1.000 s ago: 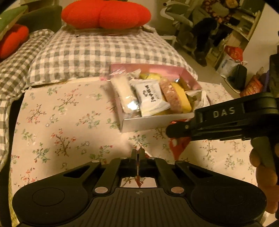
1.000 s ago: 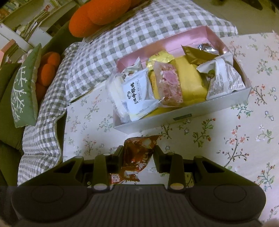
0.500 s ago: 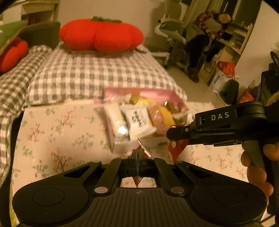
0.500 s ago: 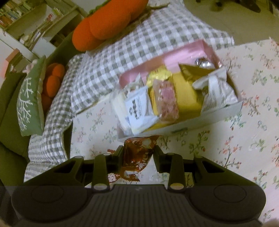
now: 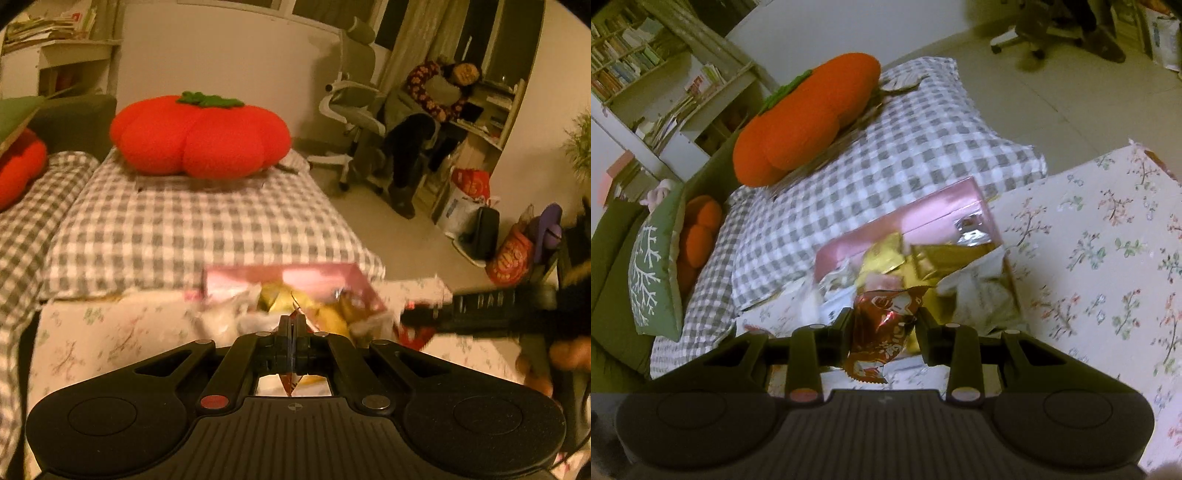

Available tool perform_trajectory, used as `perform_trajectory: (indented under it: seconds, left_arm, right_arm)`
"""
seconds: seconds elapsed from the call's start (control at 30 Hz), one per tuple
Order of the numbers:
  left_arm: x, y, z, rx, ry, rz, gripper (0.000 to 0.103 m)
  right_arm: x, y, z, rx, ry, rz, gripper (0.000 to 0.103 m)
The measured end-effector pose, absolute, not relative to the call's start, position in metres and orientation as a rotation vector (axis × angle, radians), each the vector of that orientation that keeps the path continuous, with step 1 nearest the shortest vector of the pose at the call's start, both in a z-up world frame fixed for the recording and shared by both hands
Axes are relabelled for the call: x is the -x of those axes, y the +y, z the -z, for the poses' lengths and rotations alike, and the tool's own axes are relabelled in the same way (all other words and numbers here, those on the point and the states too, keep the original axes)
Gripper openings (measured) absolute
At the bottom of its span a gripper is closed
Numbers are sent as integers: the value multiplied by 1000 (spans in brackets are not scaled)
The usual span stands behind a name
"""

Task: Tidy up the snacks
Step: 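Lower both candies into the pink box and open both grippers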

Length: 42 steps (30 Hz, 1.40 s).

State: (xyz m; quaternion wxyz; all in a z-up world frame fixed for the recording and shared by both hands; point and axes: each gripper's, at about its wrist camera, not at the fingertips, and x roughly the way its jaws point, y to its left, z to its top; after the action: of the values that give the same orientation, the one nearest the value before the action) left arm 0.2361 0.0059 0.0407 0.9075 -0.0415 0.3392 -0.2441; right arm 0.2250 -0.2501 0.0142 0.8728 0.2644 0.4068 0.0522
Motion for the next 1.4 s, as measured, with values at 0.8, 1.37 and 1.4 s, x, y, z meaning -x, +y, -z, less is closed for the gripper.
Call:
perform_trajectory:
  seconds: [0.8,1.37,1.4]
  left_arm:
    - [-339,-45,11,197,690,459,0]
    - [-344,-57,23,240,745,445,16]
    - [-340,-53,20,228,745,433,16]
  right_arm:
    - [-303,-249,8,-548,764,-179,33]
    - [-297,-284,24,-738,735,-45,49]
    - [-295,-283,21,-731,742,-39,49]
